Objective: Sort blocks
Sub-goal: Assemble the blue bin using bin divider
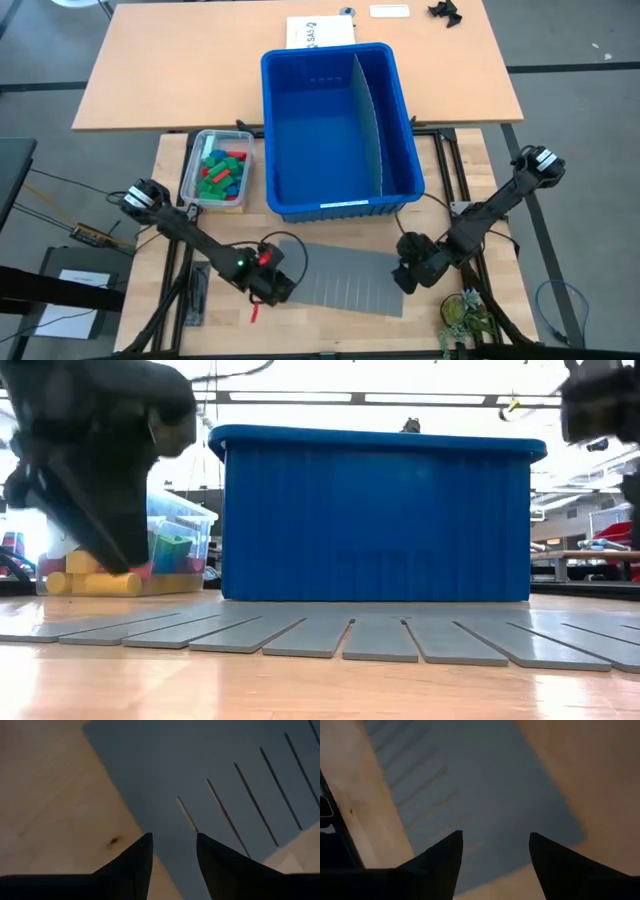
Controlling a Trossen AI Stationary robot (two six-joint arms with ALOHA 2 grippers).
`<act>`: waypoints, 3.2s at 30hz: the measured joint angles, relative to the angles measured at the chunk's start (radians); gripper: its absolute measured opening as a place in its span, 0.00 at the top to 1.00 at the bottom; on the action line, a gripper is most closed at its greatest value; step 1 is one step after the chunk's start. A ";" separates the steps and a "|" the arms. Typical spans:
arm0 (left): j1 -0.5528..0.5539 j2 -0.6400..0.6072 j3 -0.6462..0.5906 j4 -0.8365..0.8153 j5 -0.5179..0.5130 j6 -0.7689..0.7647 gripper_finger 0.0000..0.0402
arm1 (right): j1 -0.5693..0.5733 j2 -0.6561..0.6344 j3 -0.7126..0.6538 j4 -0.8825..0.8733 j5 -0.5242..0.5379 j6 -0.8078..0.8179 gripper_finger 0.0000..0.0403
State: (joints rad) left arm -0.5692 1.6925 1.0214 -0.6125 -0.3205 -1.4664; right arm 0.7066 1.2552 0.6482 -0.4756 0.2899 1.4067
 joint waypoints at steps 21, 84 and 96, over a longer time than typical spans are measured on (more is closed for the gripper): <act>0.005 -0.187 -0.525 0.710 -0.047 -0.134 0.60 | 0.141 0.015 -0.138 0.094 0.031 0.484 0.43; -0.063 -0.058 -0.513 0.873 -0.212 -0.084 0.60 | 0.335 0.139 -0.216 0.502 0.476 0.484 0.44; -0.064 -0.057 -0.510 0.872 -0.237 -0.085 0.60 | 0.327 0.135 -0.207 0.721 0.613 0.182 0.44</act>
State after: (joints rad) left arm -0.6327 1.6352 0.5117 0.2592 -0.5572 -1.5515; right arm 1.0336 1.3901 0.4411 0.2457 0.9032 1.5886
